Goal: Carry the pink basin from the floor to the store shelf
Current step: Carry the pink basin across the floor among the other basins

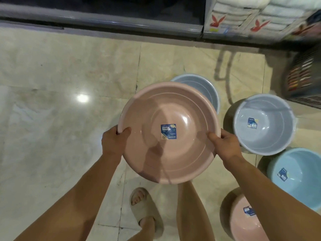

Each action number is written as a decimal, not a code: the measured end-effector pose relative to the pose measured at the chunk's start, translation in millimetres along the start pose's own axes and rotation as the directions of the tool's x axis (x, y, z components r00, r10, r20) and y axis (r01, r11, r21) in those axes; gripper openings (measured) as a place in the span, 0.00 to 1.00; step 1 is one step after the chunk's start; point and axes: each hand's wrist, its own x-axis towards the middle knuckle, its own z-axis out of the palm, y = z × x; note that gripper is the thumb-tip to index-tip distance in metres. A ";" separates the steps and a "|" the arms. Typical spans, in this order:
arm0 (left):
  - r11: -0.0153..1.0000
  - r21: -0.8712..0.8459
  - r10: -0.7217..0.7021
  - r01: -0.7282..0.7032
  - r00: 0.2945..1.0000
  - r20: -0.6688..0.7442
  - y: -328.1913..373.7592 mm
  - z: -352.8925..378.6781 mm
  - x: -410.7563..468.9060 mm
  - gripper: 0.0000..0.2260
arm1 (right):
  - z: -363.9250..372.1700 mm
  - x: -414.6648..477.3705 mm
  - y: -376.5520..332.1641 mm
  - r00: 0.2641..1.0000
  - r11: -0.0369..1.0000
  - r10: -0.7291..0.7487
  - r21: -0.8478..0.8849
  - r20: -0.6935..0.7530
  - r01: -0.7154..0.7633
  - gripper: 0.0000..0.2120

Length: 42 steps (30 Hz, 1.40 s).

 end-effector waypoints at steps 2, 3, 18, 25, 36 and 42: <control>1.000 -0.007 -0.017 0.017 1.000 0.001 16.8 19.7 6.5 0.08 | -12.1 21.8 -9.0 1.000 1.000 0.014 0.006 0.006 -0.014 0.03; 1.000 -0.013 -0.027 0.027 1.000 -0.004 25.2 29.3 9.9 0.08 | -19.0 32.6 -13.9 1.000 1.000 0.025 0.010 0.007 -0.025 0.02; 0.998 0.054 -0.030 0.025 0.996 0.083 90.5 139.2 83.0 0.04 | -47.5 165.2 -15.9 0.987 0.987 0.152 0.053 -0.060 -0.149 0.05; 0.993 0.121 -0.021 0.004 0.990 0.142 80.8 181.2 136.7 0.06 | -24.1 224.4 20.4 0.983 0.985 0.167 0.045 -0.080 -0.164 0.06; 0.922 0.373 0.052 -0.110 0.985 0.162 52.3 214.3 176.5 0.13 | 1.0 258.6 57.5 0.981 0.985 0.164 -0.030 -0.106 -0.168 0.13; 0.985 0.159 0.030 -0.068 0.972 0.234 44.4 217.5 181.6 0.10 | -1.4 266.3 64.0 0.983 0.978 0.181 0.109 -0.011 -0.178 0.16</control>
